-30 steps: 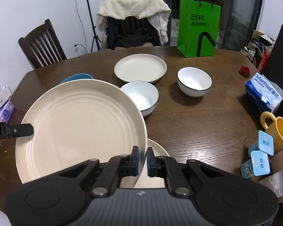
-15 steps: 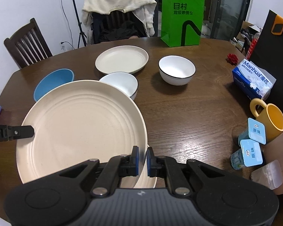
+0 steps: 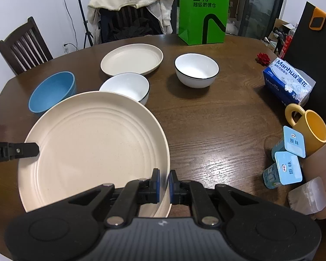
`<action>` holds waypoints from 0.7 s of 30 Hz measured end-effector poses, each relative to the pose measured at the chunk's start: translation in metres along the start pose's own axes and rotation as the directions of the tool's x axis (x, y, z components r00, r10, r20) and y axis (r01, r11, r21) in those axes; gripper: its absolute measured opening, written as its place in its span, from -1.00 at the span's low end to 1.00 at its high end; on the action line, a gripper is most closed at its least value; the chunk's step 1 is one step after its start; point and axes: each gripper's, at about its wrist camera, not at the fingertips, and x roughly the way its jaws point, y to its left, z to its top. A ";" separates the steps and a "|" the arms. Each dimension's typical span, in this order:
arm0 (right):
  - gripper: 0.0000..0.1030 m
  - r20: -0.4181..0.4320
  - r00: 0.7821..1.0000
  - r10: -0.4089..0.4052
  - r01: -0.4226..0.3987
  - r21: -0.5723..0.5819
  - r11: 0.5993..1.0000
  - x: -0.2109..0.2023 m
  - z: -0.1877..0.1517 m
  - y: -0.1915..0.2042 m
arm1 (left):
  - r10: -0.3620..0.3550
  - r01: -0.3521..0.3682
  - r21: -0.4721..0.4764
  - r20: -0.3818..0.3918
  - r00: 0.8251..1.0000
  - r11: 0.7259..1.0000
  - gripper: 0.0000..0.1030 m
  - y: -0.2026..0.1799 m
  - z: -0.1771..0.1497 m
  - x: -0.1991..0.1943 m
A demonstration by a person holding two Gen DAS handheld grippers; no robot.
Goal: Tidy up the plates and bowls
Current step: 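Carry the held cream plate with both grippers past the bowls, then lower the held cream plate onto the table in front of the bowls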
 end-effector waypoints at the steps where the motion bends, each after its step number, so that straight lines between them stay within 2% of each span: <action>1: -0.84 -0.003 1.000 -0.002 0.002 0.000 1.000 0.001 -0.001 0.000 | 0.000 0.000 0.002 -0.003 1.000 1.000 -0.83 0.000 0.000 0.002; 21: -0.84 -0.062 0.997 -0.035 0.034 -0.012 0.999 0.032 -0.014 0.003 | 0.028 -0.026 0.031 -0.073 0.997 0.999 -0.83 0.001 -0.013 0.042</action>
